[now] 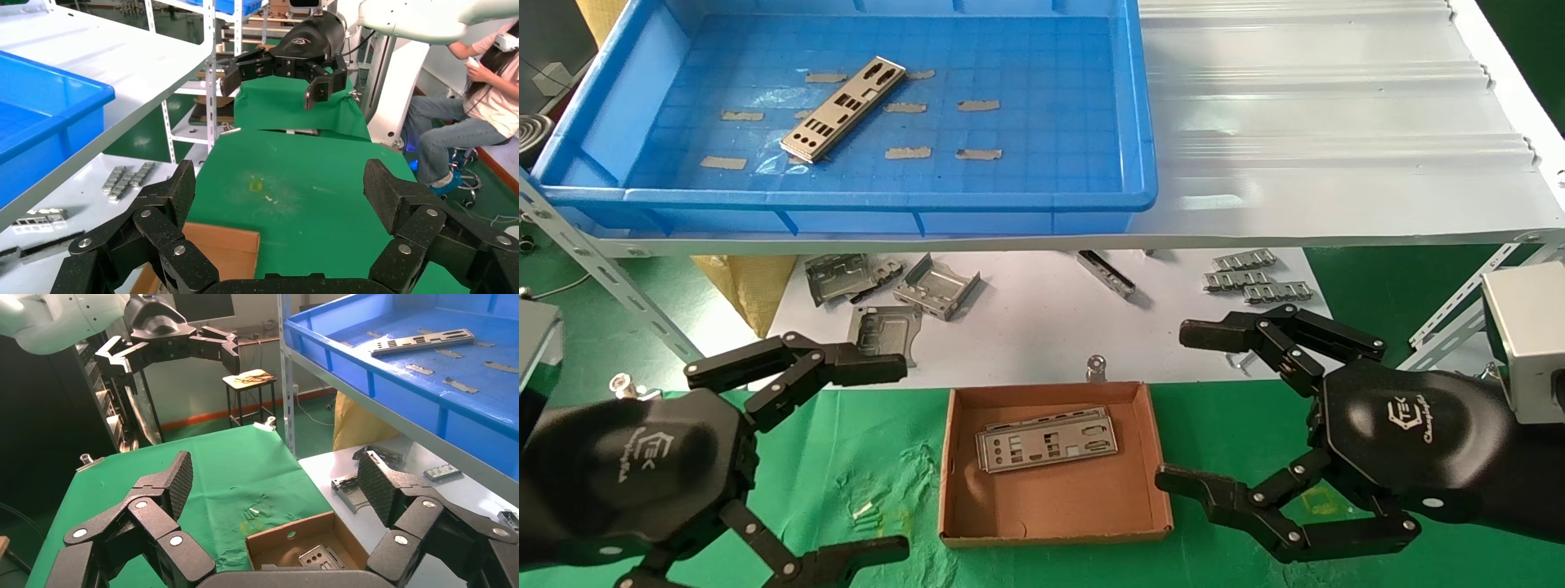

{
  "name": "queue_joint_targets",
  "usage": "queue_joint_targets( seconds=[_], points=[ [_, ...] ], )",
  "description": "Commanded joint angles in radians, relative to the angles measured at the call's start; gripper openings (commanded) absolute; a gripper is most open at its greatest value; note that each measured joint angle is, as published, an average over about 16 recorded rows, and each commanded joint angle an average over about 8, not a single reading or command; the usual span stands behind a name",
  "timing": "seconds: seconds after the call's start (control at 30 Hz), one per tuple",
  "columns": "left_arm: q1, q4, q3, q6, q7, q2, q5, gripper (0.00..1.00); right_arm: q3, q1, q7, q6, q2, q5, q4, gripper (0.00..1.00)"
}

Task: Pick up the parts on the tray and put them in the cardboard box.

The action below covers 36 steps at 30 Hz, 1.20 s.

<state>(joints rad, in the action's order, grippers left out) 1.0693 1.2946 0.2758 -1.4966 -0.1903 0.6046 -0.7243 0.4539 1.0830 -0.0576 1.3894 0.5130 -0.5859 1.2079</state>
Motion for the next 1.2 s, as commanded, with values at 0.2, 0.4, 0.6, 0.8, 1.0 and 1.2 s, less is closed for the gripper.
queue_joint_targets(
  seconds=[0.2,0.4,0.6,0.8,1.0,1.2],
  points=[
    [0.003,-0.007,0.002,0.000,0.002,0.004,-0.004,1.00,0.000,0.000,0.000,0.000,0.000,0.000,0.000,1.00],
    [0.005,-0.010,0.003,0.001,0.003,0.006,-0.006,1.00,0.000,0.000,0.000,0.000,0.000,0.000,0.000,1.00],
    [0.005,-0.012,0.004,0.001,0.004,0.007,-0.007,1.00,0.000,0.000,0.000,0.000,0.000,0.000,0.000,1.00],
    [0.006,-0.013,0.004,0.001,0.004,0.008,-0.007,1.00,0.000,0.000,0.000,0.000,0.000,0.000,0.000,1.00],
    [0.006,-0.013,0.004,0.001,0.005,0.008,-0.008,1.00,0.000,0.000,0.000,0.000,0.000,0.000,0.000,1.00],
    [0.006,-0.014,0.005,0.001,0.005,0.008,-0.008,1.00,0.000,0.000,0.000,0.000,0.000,0.000,0.000,1.00]
  ],
)
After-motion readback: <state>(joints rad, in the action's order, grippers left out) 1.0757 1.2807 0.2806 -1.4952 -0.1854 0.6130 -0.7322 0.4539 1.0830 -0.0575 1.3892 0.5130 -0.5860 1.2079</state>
